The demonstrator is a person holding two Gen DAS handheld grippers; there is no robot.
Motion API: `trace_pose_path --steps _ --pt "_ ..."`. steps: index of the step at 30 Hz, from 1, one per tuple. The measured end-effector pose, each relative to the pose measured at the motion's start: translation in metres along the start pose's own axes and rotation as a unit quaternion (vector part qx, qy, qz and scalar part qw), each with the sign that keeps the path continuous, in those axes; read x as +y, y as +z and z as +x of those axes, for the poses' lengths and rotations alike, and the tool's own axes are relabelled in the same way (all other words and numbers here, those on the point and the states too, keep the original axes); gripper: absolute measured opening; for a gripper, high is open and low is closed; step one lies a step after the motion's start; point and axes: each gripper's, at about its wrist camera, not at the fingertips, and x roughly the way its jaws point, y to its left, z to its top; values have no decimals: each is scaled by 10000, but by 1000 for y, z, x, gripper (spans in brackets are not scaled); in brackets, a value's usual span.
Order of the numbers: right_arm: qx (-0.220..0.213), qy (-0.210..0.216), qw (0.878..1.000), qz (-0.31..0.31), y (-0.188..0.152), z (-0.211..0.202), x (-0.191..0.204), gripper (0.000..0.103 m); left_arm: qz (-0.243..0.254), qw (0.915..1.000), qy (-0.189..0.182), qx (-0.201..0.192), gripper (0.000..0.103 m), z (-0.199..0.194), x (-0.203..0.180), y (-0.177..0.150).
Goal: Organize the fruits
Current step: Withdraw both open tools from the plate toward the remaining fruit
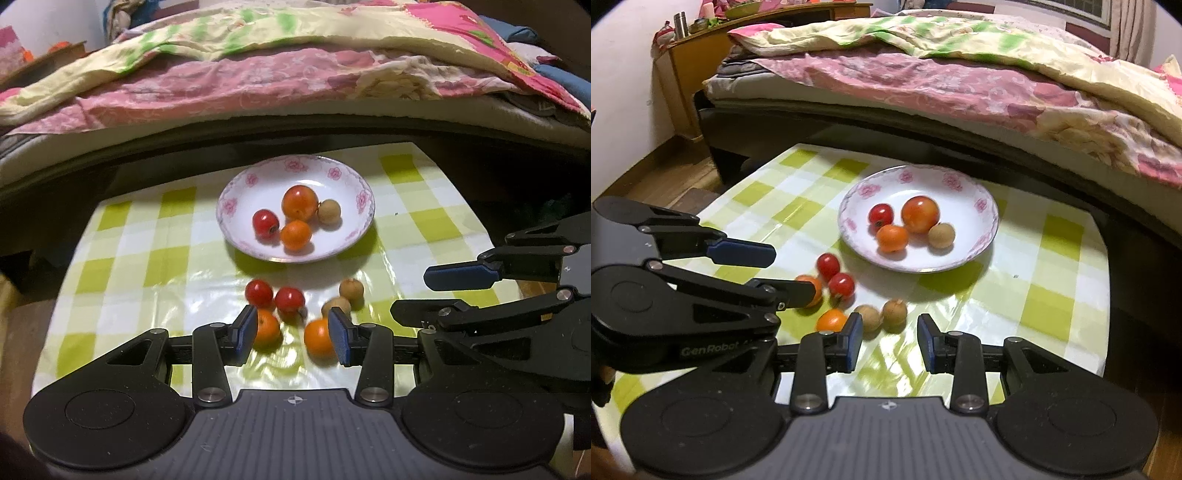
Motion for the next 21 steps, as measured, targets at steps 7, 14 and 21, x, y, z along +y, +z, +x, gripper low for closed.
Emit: trace_pose_path --steps 7,14,21 --pt "139 155 9996 -191 -11 -18 17 35 -9 10000 88 36 49 -19 -3 -18" --pt "369 106 9991 -172 -17 -4 23 35 -282 9991 -265 160 55 8 12 -33" --pt "650 -24 9979 -19 -21 22 13 35 -420 9974 -450 371 56 34 16 -36"
